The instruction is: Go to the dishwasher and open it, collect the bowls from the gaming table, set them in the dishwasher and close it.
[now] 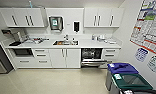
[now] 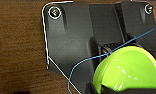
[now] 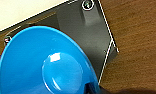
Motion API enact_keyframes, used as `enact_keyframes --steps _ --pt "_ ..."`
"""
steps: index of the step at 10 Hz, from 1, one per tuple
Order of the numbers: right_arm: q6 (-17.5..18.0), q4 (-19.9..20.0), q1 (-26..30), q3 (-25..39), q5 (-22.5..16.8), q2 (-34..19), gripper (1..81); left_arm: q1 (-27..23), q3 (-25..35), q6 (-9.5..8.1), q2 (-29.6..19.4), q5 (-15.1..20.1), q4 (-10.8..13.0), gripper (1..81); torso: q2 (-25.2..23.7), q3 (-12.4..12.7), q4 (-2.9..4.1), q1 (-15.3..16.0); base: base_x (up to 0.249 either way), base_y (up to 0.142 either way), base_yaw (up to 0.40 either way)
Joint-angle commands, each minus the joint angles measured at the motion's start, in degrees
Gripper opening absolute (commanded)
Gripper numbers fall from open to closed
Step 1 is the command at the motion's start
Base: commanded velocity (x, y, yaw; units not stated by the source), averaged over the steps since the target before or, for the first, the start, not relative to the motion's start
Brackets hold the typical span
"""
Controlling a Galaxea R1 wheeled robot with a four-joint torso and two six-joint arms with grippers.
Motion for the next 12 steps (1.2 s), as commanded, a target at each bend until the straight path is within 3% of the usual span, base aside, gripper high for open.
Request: enact_keyframes --steps 1,12 --pt "-0.05 -0.38 1.68 0.07 -3.62 -0.90 1.0 -2.15 -0.06 0.25 -0.47 3.86 0.22 1.0 0.00 0.00 0.00 0.00 0.192 0.000 0.000" --pt "-0.05 -0.47 1.86 0.07 -3.62 -0.82 1.0 -2.24 -0.06 0.25 -0.56 3.95 0.13 1.0 0.02 -0.02 0.00 -0.05 0.117 0.000 0.000"
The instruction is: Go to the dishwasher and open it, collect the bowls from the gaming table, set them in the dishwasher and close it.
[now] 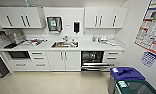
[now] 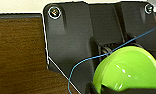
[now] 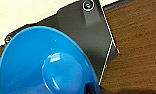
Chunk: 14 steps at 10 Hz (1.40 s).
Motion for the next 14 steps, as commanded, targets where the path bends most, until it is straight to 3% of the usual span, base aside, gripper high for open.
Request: enact_keyframes --steps 1,14 --pt "-0.05 -0.42 1.70 0.07 -3.55 -0.82 1.0 -2.13 -0.06 0.26 -0.56 3.75 0.13 1.0 0.00 -0.02 0.00 0.00 0.121 0.000 0.000" --pt "-0.05 -0.34 1.70 0.07 -3.55 -0.90 1.0 -2.04 -0.06 0.26 -0.56 3.75 -0.04 1.0 0.00 -0.02 0.00 0.07 0.137 0.000 0.000"
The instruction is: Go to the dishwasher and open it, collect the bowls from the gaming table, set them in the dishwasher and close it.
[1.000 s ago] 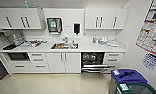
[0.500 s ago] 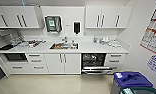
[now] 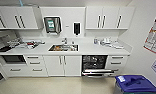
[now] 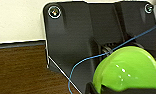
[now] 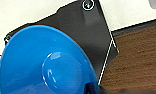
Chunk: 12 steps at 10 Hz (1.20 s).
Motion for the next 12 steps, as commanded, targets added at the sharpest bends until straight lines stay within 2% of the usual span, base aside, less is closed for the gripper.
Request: enact_keyframes --steps 1,12 --pt "-0.05 -0.13 1.83 0.09 -3.54 -0.88 1.0 -2.18 -0.01 0.26 -0.62 3.75 -0.04 1.0 0.00 -0.02 0.00 0.00 0.160 0.000 0.000" --pt "0.04 -0.13 1.75 0.36 -3.54 -0.88 1.0 -2.17 0.08 0.26 -0.80 3.75 -0.04 1.0 0.00 -0.02 0.00 0.02 0.163 0.000 0.000"
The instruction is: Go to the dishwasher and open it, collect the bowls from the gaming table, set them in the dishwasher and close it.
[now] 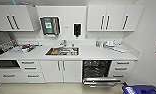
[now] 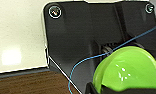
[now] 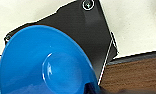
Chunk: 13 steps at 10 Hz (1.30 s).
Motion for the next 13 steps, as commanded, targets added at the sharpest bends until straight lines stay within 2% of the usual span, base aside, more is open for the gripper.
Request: enact_keyframes --steps 1,10,13 --pt "0.04 -0.05 1.86 0.39 -3.55 -0.73 1.0 -2.17 0.08 0.26 -0.71 3.86 -0.04 1.0 0.00 0.00 0.00 0.00 0.167 0.000 0.000" --pt "0.21 0.12 1.68 0.65 -3.46 -1.17 1.0 -1.82 0.26 0.26 -1.07 3.69 -0.22 1.0 0.00 0.00 0.00 -0.05 0.168 0.000 0.000" --pt "0.30 0.12 1.51 4.17 -3.37 -3.63 1.0 -1.39 0.35 0.26 -1.68 2.54 -0.31 1.0 0.00 0.02 0.00 -0.05 0.168 0.000 0.000"
